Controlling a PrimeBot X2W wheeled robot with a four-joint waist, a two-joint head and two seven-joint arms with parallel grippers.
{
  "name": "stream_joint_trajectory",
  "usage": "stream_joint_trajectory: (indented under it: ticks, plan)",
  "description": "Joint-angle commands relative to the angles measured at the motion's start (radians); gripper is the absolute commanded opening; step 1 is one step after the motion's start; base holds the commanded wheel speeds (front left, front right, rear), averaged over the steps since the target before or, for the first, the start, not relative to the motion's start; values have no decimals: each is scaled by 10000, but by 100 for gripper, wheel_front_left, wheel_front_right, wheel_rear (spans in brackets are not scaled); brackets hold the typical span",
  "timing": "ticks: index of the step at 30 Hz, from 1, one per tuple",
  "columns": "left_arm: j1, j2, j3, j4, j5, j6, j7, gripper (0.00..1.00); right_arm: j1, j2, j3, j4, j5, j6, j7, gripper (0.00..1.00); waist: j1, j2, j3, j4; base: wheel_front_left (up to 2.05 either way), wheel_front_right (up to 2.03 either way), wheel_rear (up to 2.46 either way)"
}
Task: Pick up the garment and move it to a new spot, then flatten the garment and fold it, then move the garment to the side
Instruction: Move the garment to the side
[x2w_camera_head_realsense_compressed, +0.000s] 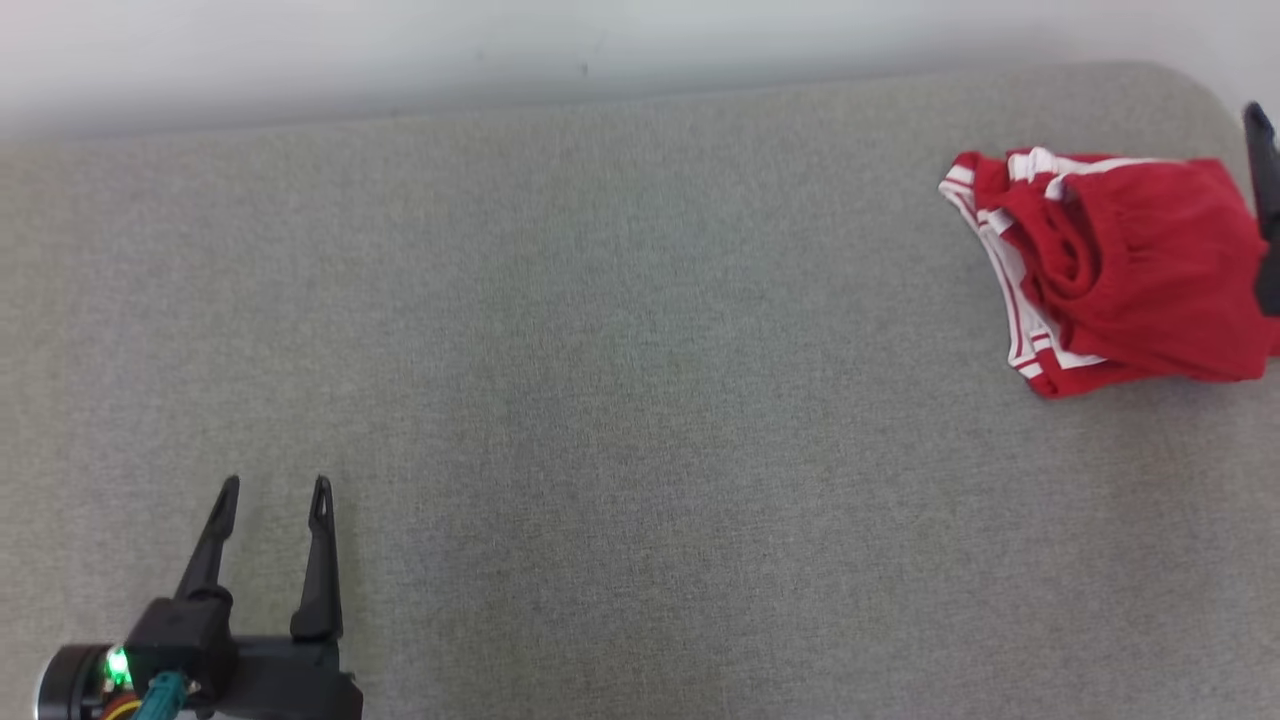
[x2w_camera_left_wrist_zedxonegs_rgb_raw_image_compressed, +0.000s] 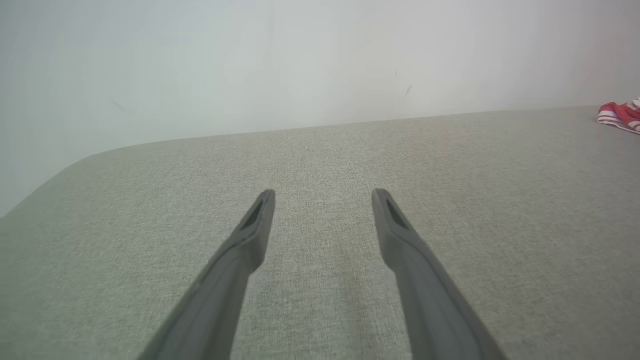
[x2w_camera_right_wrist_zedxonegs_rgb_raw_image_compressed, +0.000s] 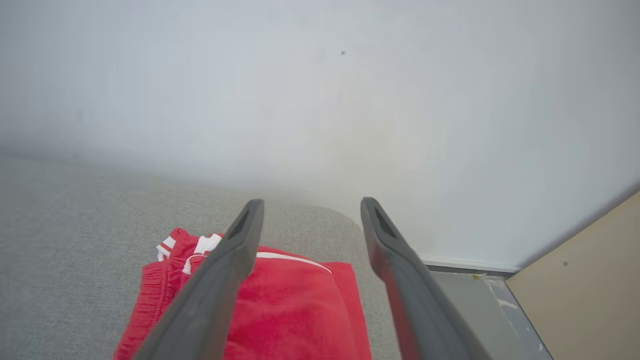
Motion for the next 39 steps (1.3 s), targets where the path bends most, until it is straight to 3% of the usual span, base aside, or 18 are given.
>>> stream_joint_trajectory:
  ticks: [1,6,13,25,32,39]
  plan:
    - [128,0,25,22,-112,14,-52,100,5,5,-43,-52,65,13,-64,100,1,-1,-358,10,0,0,0]
    - [496,-87,26,112,-184,86,-113,100,578,169,-699,-869,169,13,-269,100,1,-1,-996,157,0,0,0]
    - [980,-71,86,130,-264,175,-162,100,3023,608,-3488,-3147,-696,13,-260,100,1,-1,-1717,468,0,0,0]
    - [1432,31,91,-6,-321,337,-176,100,8231,3258,-8429,-7397,-4011,13,-262,100,1,-1,-2333,1148,0,0,0]
    - [1662,86,15,-178,-247,496,-71,100,10537,4931,-9574,-9443,-5249,13,-262,100,1,-1,-2581,1529,0,0,0]
    - [1808,102,-69,-266,-225,603,-15,100,11746,5733,-9289,-9799,-5850,13,-263,100,1,-1,-2711,1666,0,0,0]
